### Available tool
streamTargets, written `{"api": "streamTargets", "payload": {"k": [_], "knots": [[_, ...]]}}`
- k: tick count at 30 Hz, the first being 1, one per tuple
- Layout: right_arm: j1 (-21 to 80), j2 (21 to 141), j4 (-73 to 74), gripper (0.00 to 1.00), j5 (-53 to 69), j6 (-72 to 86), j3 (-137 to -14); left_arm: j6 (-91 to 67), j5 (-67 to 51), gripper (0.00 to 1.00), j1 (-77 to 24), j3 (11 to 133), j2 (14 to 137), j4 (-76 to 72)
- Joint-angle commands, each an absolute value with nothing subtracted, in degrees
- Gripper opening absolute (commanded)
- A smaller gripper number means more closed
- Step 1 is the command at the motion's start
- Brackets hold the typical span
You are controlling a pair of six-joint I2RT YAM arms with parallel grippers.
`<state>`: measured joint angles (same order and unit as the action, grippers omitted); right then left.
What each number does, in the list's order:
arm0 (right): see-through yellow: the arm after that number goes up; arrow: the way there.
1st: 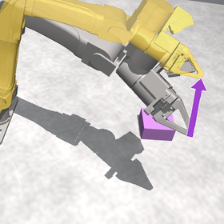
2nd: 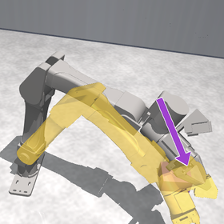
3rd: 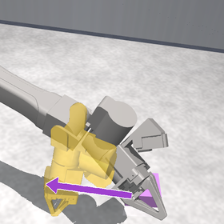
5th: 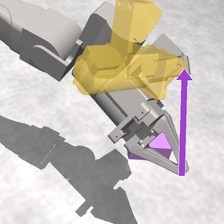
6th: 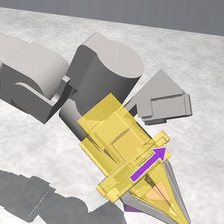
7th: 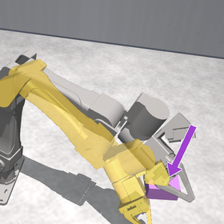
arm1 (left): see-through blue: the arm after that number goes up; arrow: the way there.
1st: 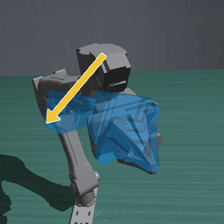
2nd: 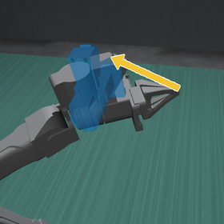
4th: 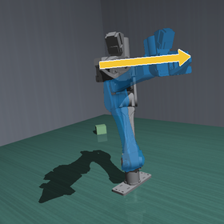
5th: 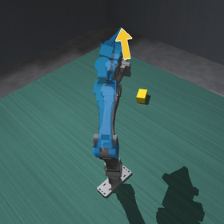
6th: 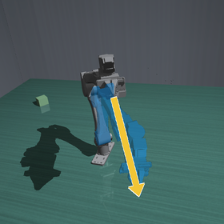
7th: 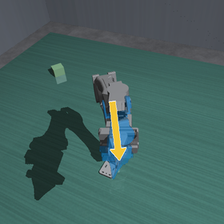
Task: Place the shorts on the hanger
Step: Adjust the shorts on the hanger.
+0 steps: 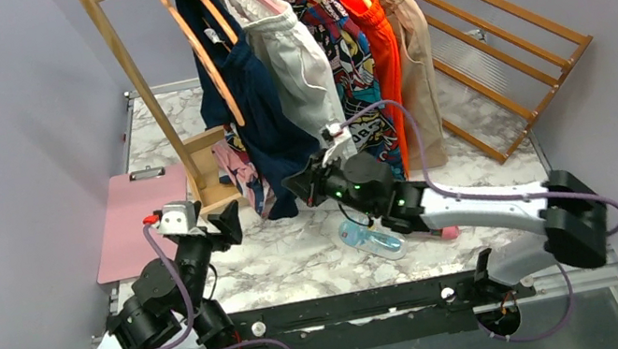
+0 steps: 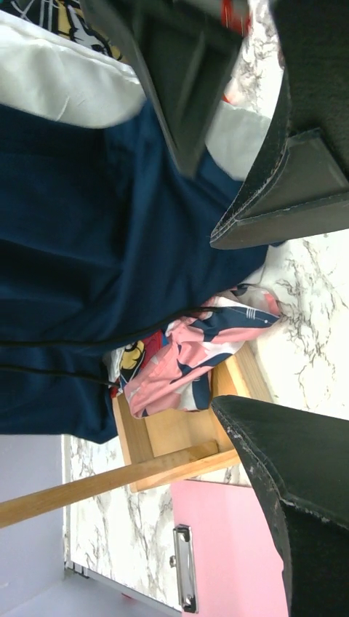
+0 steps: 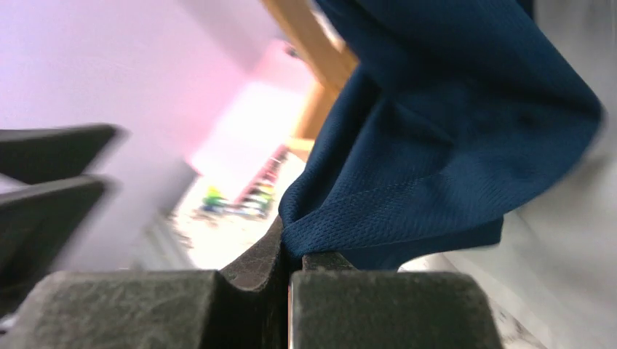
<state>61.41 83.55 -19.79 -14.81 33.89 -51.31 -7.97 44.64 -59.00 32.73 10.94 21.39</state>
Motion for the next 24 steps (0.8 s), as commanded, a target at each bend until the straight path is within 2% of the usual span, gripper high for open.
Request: {"api": "streamTargets", "payload": {"k": [1,4,7,8,9,12,14,16,24], "knots": [[62.6,77.2,-27.1,0.01,-8.0,28.4,-48.0,-8.4,47.9,0.76,-59.2,31.5,8.8,18.3],[62.6,79.2,-19.2,0.01,-11.3,31.0,-47.7,-8.2,47.5,0.76,-59.2,31.5,8.9,18.3],[62.5,81.4,-16.9,0.02,-9.1,31.8,-45.4,-8.3,46.8,0.76,-59.2,31.7,9.6,18.7],[62.5,81.7,-16.8,0.08,-7.5,31.8,-44.7,-8.3,46.6,0.76,-59.2,31.7,9.8,18.8],[62.5,81.5,-16.5,0.18,-6.0,31.4,-44.0,-8.4,46.3,0.76,-59.2,31.8,10.0,19.0],[62.6,78.3,-15.1,0.52,-5.1,31.1,-42.1,-8.5,45.6,0.76,-59.2,31.9,10.1,19.2],[62.5,75.0,-13.0,0.64,-6.0,29.2,-41.8,-8.4,45.4,0.76,-59.2,31.9,10.0,19.2],[62.5,71.8,-9.3,0.67,-7.4,26.7,-43.0,-8.4,45.2,0.77,-59.2,31.9,10.2,19.2],[62.5,62.4,1.0,0.67,-18.5,20.5,-47.7,-7.5,43.0,0.79,-59.2,31.9,13.1,19.1]]}}
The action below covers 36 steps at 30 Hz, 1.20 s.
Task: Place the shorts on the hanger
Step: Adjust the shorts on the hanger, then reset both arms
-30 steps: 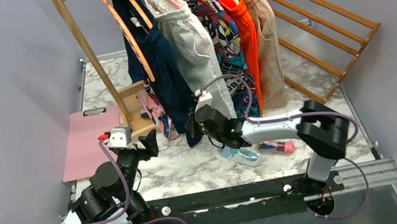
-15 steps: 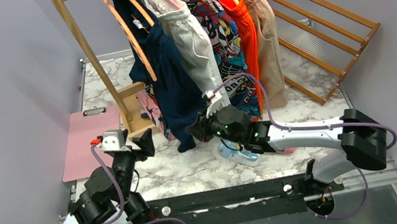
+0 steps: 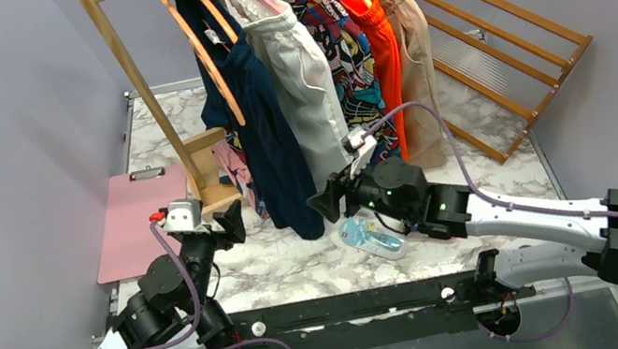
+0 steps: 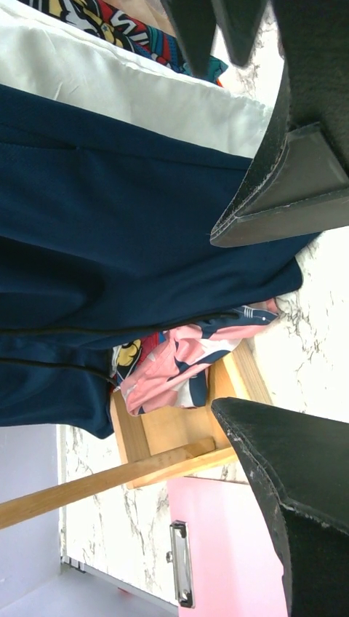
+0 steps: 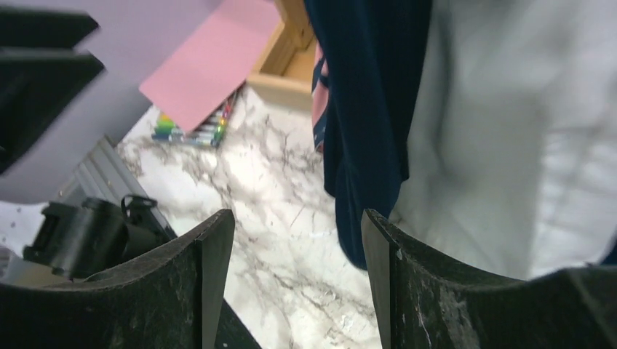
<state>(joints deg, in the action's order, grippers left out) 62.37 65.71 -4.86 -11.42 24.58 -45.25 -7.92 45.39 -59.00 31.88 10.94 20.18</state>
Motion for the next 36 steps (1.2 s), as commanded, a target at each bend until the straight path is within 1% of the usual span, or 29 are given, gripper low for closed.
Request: {"api": "streamTargets", "payload": {"k": [1,7,9,10,11,14,18,19,21,23,25,32,36], "knots": [[62.5,61.6,1.5,0.68,-21.0,20.8,-47.8,-7.4,42.7,0.79,-59.2,32.0,13.8,19.1],[62.5,56.2,8.1,0.71,-31.4,20.8,-48.7,-8.7,41.0,0.8,-59.2,33.5,19.1,20.9],[62.6,54.1,8.1,0.74,-33.4,19.4,-48.2,-12.6,41.2,0.86,-59.2,34.4,21.2,22.2],[62.6,53.4,8.4,0.75,-34.0,19.0,-48.2,-15.5,41.4,0.97,-59.2,35.5,22.6,23.4],[62.5,53.2,9.5,0.75,-35.8,19.2,-48.7,-19.3,42.0,0.99,-59.2,36.5,24.2,25.0],[62.6,54.2,15.3,0.76,-44.5,23.3,-51.3,-30.1,44.9,0.99,-59.2,39.8,30.3,30.4],[62.6,58.6,24.3,0.8,-56.6,29.6,-57.0,-40.4,47.8,0.99,-59.2,43.4,36.4,37.0],[62.6,60.2,28.8,0.81,-59.0,31.9,-58.9,-41.1,47.8,0.99,-59.2,44.0,37.4,37.7],[62.6,62.6,34.1,0.87,-62.2,34.9,-61.5,-40.8,47.4,0.99,-59.2,44.7,38.7,38.3],[62.6,63.5,37.0,0.91,-62.7,36.3,-62.3,-39.4,47.0,0.99,-59.2,44.6,38.8,38.2],[62.5,62.3,36.0,0.91,-63.2,34.9,-60.7,-37.2,46.7,0.99,-59.2,44.3,38.3,37.9],[62.6,50.7,18.9,0.91,-62.2,21.9,-49.2,-33.5,49.1,0.99,-59.2,40.7,33.6,36.7],[62.6,47.1,15.0,0.91,-62.0,19.2,-46.0,-32.2,49.9,0.99,-59.2,39.6,31.1,35.8]]}}
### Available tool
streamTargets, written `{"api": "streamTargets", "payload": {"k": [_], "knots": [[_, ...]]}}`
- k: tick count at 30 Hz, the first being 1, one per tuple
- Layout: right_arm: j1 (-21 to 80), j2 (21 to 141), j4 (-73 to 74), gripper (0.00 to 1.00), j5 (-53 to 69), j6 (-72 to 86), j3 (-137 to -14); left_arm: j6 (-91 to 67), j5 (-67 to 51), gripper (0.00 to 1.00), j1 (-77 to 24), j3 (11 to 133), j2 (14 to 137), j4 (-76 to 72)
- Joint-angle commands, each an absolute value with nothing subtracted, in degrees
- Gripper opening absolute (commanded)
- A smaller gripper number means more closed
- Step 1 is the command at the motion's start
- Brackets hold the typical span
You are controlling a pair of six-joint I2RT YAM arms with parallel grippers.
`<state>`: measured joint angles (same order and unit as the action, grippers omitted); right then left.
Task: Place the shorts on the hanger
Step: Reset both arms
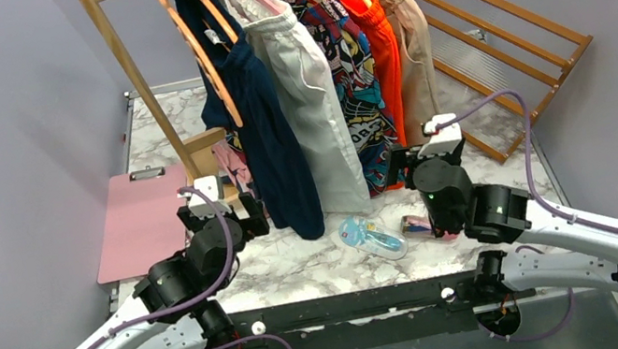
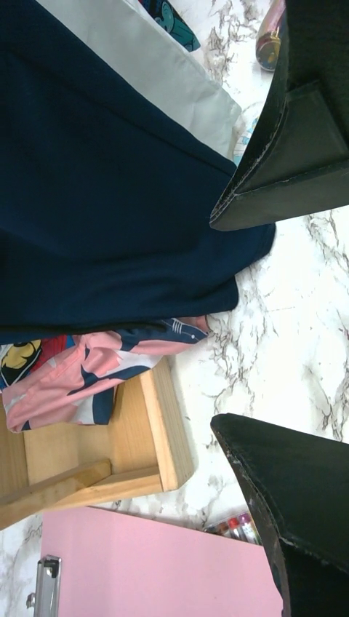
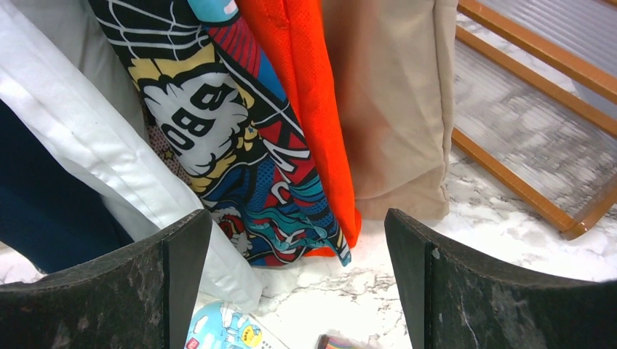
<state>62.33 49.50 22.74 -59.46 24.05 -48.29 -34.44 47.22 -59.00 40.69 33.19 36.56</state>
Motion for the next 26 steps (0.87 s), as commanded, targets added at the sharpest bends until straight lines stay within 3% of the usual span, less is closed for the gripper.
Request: {"api": "streamTargets", "payload": {"k": [1,26], "knots": [[62.5,46.6,14.7,0.91,-62.0,19.0,-45.7,-31.9,50.0,0.99,-59.2,39.4,30.6,35.6],[62.6,46.4,12.8,0.91,-57.5,20.1,-41.8,-25.4,43.9,0.99,-59.2,35.7,24.8,30.8]]}}
